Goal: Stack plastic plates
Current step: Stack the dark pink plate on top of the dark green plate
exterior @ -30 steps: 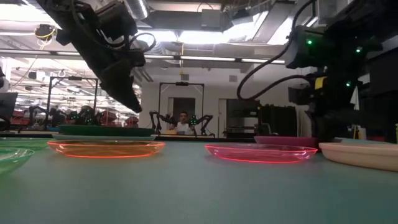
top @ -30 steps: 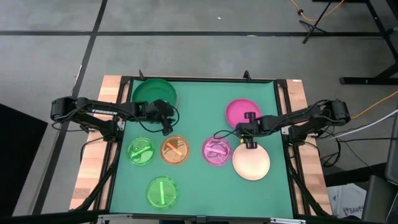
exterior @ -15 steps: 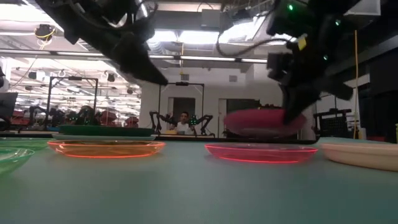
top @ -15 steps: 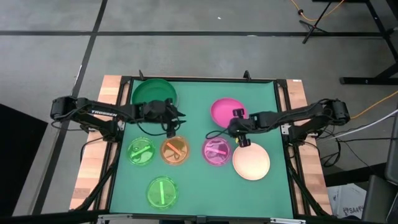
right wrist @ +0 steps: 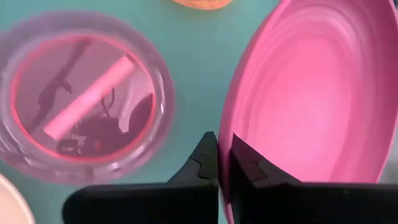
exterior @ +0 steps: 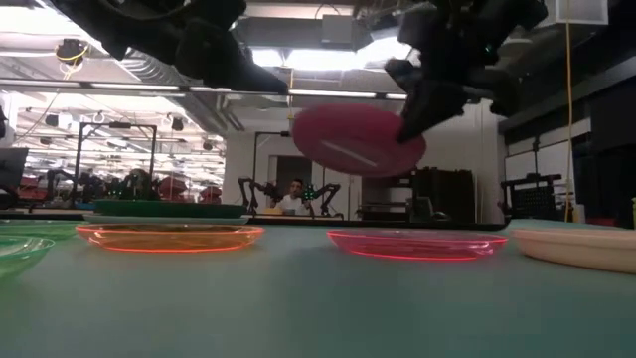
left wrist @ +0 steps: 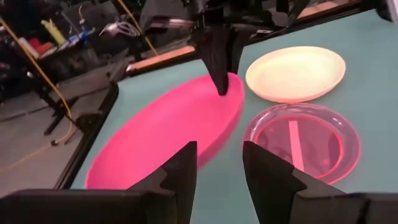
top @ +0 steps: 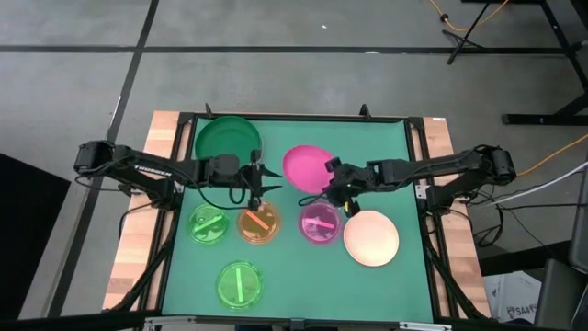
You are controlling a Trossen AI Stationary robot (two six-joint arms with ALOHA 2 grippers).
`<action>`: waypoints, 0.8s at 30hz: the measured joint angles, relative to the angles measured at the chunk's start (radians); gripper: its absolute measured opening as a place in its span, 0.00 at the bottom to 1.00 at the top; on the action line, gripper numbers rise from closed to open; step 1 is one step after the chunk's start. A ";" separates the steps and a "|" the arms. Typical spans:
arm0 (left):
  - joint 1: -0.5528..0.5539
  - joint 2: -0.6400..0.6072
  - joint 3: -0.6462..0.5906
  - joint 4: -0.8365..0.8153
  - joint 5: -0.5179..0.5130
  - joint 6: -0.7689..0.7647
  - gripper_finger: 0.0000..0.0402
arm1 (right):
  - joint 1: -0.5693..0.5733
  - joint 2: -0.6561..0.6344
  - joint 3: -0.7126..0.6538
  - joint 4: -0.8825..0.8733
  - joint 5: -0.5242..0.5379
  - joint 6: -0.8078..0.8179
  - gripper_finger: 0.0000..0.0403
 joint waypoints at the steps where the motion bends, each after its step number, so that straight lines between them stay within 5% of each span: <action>1: -0.006 0.000 0.000 0.004 0.000 0.001 0.31 | 0.000 0.007 0.006 0.008 -0.013 -0.008 0.00; 12: -0.041 0.020 0.000 0.025 0.088 -0.006 0.31 | 0.000 0.095 0.091 0.009 -0.165 -0.068 0.00; 24: -0.040 0.047 0.000 0.003 0.148 -0.086 0.31 | 0.000 0.138 0.156 -0.001 -0.184 -0.169 0.00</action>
